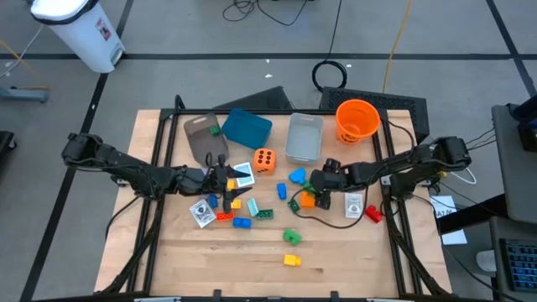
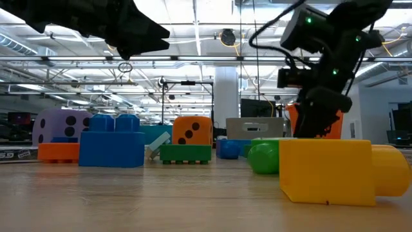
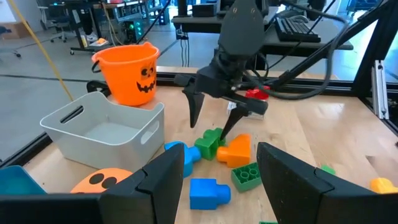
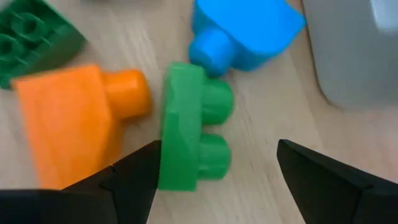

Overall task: Pick & Place Toys
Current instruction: Put the green game piece into the black bin

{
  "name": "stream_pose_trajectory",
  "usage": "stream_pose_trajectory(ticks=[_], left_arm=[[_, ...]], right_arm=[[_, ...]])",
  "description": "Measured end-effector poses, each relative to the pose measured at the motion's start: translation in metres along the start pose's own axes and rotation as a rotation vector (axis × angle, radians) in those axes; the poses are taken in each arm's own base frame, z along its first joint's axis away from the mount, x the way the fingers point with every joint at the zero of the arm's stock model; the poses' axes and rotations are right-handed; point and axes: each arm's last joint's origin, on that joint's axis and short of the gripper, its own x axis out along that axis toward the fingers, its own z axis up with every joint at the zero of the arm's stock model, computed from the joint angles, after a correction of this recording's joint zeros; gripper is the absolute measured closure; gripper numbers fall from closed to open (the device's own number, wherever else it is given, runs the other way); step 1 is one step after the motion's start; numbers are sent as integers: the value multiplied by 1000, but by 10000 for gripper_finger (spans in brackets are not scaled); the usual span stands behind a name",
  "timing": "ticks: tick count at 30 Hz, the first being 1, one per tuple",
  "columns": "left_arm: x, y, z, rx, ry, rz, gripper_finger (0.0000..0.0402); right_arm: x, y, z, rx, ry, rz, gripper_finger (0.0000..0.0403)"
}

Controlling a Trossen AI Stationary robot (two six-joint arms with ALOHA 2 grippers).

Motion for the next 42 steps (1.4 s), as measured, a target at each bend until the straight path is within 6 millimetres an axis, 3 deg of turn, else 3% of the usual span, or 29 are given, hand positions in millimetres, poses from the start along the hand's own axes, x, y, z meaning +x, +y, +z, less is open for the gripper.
stream_pose_trajectory(ticks=[10, 42], left_arm=[[0, 0, 0, 0, -1, 0, 190], [0, 0, -1, -42, 5, 1, 190]], right_arm=[[4, -1, -5, 23, 13, 48, 133], [0, 1, -2, 30, -13, 111, 379]])
